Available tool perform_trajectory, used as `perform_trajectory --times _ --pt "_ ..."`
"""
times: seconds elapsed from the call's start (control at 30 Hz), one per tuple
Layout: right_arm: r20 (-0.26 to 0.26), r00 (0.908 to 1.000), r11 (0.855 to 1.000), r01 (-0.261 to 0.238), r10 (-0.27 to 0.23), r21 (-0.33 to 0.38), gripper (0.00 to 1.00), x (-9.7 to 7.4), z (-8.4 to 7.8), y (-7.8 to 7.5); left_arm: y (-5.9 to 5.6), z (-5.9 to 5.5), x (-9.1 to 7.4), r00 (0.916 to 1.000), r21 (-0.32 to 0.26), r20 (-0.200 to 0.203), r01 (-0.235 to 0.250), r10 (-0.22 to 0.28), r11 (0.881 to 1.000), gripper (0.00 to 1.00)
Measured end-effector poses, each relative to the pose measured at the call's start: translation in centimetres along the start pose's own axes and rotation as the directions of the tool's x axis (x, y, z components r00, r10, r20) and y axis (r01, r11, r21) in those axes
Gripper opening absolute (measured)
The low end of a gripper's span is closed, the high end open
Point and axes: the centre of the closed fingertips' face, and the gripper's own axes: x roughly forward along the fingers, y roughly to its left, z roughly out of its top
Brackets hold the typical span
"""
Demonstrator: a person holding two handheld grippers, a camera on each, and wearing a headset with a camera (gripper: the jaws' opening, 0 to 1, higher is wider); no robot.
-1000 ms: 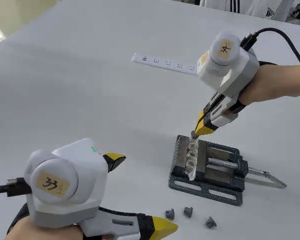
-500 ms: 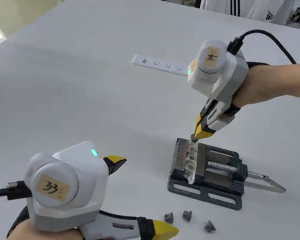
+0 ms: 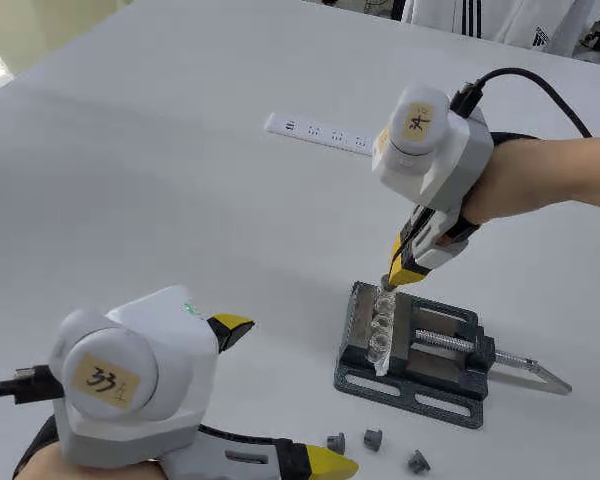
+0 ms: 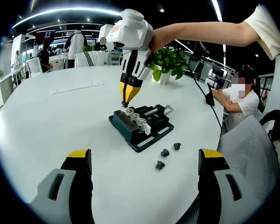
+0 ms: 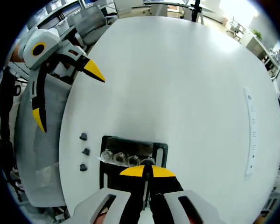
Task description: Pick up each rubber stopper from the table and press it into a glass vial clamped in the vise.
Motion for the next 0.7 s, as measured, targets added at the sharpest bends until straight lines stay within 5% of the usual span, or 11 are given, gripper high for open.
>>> perform_trajectory --times 0.23,0.27,0.5,0.7 --pt "-0.007 0.9999 1.0 0.008 -0.008 0.012 0.0 0.05 -0.33 -0.04 0.09 -0.01 0.03 1.0 -0.002 0.001 0.002 -0.002 1.0 0.95" --pt "-0.005 0.9998 0.999 0.02 -0.02 -0.048 0.0 0.01 -0.22 0.07 0.16 -0.07 0.02 1.0 -0.001 -0.002 0.001 -0.001 1.0 0.94" --pt "0.034 0.9994 0.998 0.004 -0.006 0.058 0.0 0.12 -0.38 -0.34 0.21 -0.25 0.12 1.0 -0.003 -0.007 0.005 -0.005 1.0 0.94" --pt "-0.013 0.9997 0.998 0.019 -0.018 0.059 0.0 0.21 -0.02 0.18 0.29 -0.2 0.41 0.9999 -0.003 -0.007 0.011 -0.011 1.0 0.94"
